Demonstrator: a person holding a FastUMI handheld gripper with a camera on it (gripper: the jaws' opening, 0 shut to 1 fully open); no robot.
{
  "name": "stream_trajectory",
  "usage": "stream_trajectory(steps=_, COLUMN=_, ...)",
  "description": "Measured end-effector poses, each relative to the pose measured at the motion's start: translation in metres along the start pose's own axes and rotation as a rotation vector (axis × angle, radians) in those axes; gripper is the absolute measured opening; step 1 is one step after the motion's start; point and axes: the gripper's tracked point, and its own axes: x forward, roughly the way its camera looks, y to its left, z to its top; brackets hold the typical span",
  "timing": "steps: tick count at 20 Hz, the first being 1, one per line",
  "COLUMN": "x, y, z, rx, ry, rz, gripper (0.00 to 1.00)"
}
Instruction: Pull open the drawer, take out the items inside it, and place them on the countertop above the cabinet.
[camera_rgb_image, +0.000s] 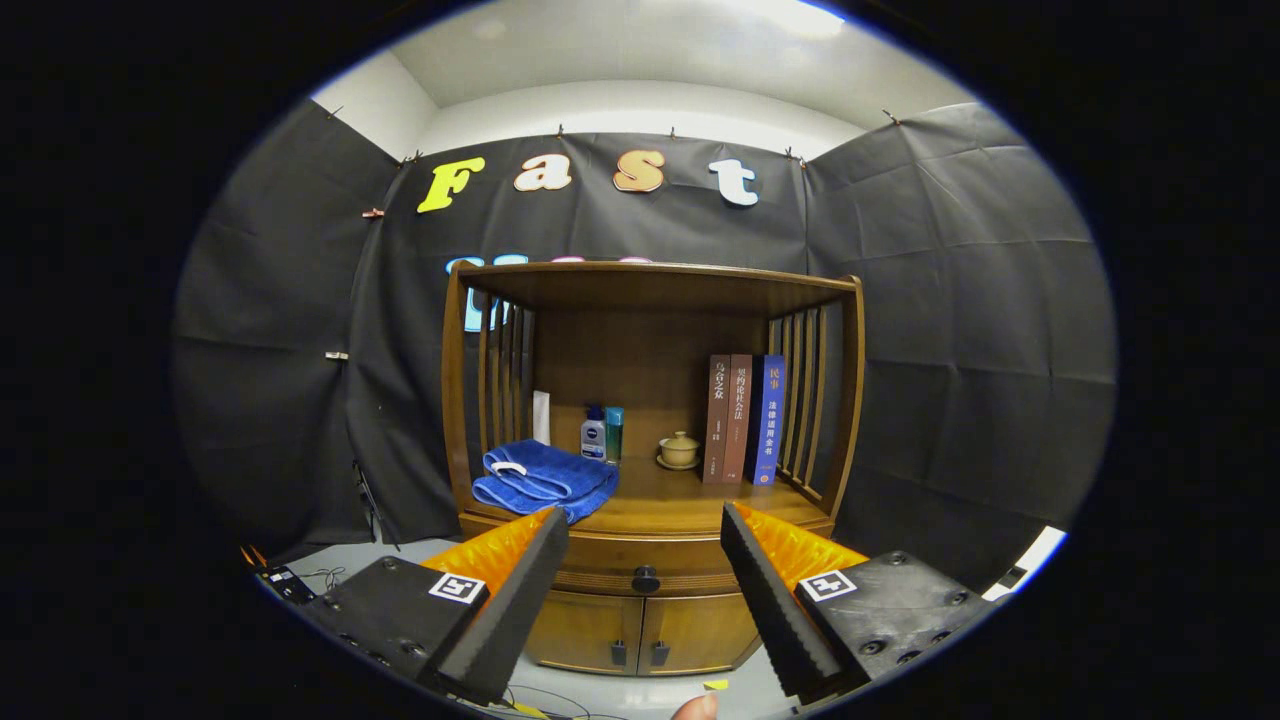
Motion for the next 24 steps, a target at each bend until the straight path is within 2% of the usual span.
stream_trajectory(steps=7, x=0.004, y=0.0, z=0.001, rx=0.009, ry=-0.008, rz=0.002, gripper=0.98)
stream_trajectory(steps=12, x=0.031, y=0.001, z=-0.009, rx=0.016, ry=-0.024, rz=0.006, gripper=0.98)
stream_trajectory(steps=17, x=0.078, y=0.007, z=-0.064, rx=0.014, ry=0.016, rz=0.025, gripper=0.98)
stream_trajectory(steps=24, x=0.136, y=0.005, z=-0.142, rx=-0.011, ry=0.081, rz=0.01, gripper=0.99)
